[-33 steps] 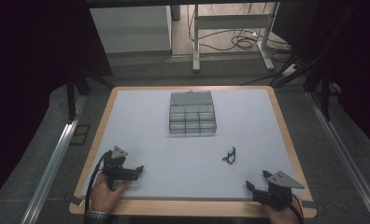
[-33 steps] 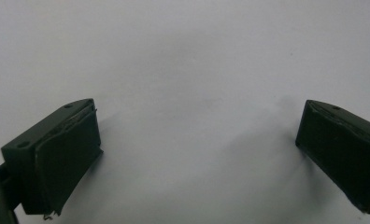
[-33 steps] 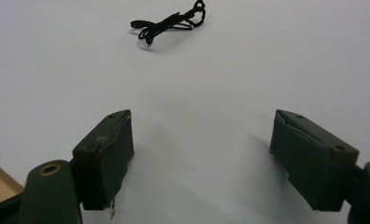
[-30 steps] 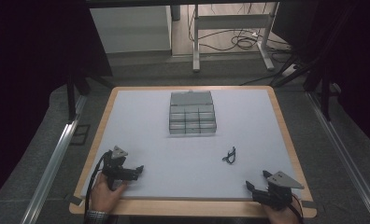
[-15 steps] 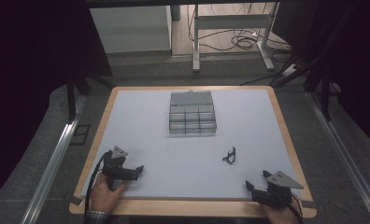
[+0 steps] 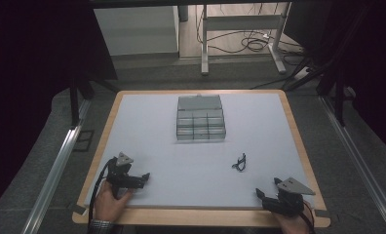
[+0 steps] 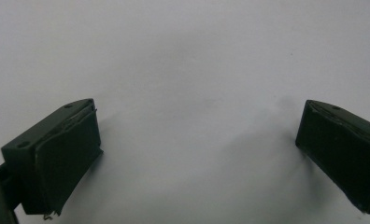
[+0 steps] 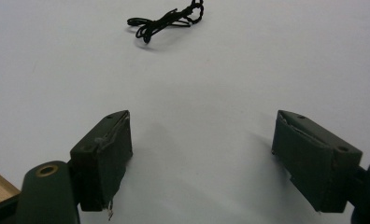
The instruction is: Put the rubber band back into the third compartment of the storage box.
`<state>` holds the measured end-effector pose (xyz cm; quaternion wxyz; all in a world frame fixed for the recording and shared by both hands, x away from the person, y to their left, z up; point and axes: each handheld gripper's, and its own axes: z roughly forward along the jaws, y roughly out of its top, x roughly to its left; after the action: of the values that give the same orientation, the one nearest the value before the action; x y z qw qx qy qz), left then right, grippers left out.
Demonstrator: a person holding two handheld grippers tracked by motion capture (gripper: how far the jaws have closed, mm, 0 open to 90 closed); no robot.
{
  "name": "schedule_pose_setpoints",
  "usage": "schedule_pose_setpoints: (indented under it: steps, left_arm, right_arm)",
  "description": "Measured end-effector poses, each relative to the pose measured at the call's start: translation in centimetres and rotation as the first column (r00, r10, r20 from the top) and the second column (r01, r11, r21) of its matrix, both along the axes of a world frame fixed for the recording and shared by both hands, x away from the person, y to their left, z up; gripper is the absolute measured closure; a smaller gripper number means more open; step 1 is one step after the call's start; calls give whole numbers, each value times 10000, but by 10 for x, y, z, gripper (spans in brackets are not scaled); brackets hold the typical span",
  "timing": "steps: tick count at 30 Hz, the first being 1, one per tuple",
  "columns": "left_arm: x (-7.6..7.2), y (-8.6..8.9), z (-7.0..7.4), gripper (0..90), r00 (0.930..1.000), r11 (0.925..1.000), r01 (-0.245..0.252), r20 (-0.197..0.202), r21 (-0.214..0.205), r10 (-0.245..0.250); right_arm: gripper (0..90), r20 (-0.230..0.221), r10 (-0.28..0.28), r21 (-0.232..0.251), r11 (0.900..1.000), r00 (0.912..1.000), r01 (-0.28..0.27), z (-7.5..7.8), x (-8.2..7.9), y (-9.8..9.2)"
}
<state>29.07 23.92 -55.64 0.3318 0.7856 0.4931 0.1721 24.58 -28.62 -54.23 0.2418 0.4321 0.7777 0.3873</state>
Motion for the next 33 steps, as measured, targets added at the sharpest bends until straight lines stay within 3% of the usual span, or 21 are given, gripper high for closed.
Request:
schedule_pose_setpoints:
  steps: [23, 33]
  left_arm:
    - [0, 0, 0, 0, 10000, 10000, 0, -1, -1, 0]
    - [0, 0, 0, 0, 10000, 10000, 1, -2, -2, -1]
  right_arm:
    - [305, -1007, 183, -485, 9986, 9947, -232, 24, 19, 9]
    - [344, -1456, 196, -282, 9993, 9891, -240, 25, 30, 9]
